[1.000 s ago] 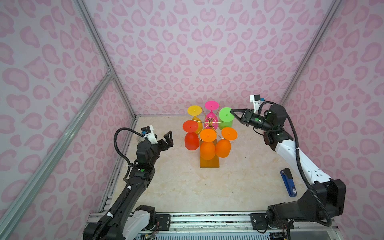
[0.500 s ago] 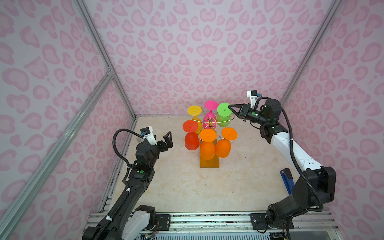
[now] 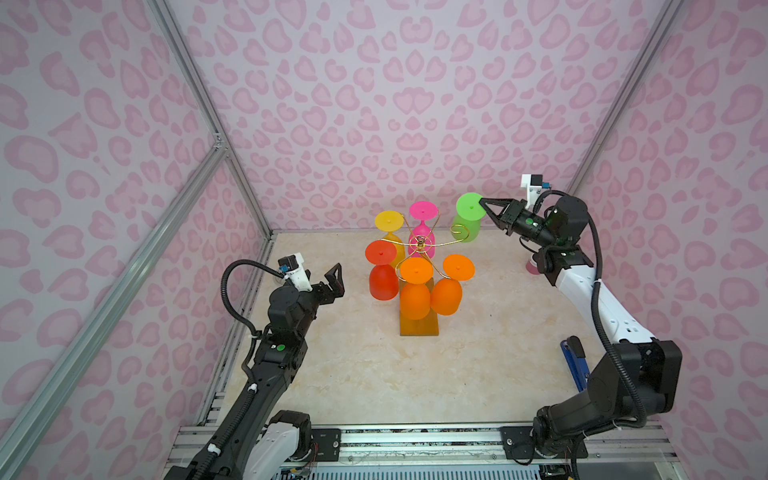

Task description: Take the wine glass off the wine glass rack

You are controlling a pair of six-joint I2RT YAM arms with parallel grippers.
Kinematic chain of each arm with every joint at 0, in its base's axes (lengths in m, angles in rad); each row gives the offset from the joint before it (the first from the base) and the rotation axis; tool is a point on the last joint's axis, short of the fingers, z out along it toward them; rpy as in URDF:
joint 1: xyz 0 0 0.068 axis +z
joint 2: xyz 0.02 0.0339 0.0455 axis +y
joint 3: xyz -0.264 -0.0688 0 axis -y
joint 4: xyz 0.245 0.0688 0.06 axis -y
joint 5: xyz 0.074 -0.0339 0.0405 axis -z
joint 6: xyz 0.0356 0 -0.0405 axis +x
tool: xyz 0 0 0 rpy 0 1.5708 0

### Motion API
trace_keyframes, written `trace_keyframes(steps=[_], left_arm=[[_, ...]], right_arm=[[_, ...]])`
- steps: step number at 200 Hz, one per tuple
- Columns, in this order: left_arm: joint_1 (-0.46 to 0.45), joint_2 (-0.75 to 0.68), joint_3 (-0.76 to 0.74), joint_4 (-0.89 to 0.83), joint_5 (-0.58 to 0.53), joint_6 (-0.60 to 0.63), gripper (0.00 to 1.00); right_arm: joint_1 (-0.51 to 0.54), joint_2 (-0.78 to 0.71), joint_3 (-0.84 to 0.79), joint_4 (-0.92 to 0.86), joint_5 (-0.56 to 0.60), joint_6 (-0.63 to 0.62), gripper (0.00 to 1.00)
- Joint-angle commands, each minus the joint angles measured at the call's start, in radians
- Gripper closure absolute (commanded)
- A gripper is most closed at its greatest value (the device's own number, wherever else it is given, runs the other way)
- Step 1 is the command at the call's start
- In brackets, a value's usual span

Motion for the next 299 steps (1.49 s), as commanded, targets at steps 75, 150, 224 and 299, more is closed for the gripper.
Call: trace_keyframes(steps=[75, 150, 224, 299], left_arm=[[0.001, 0.013, 0.259, 0.008, 0.322, -0.053, 0.02], [-0.001, 0.332, 0.48, 0.395, 0.774, -0.35, 0.05], [-0.017, 0.818, 0.739, 1.258, 0.967, -1.077, 0.09], [-0.079, 0.934, 0.812, 1.318, 0.978, -1.149, 0.15]], right_arm=[[-0.074, -0.23, -0.024, 0.09, -0.02, -0.008, 1.0], [0.111, -0.289, -0.005, 0.257, 0.079, 0.065, 1.0], [0.282, -0.144, -0.028, 0.596, 0.119, 0.288, 1.0], [0.35, -0.077, -0.007, 0.658, 0.137, 0.321, 1.0]])
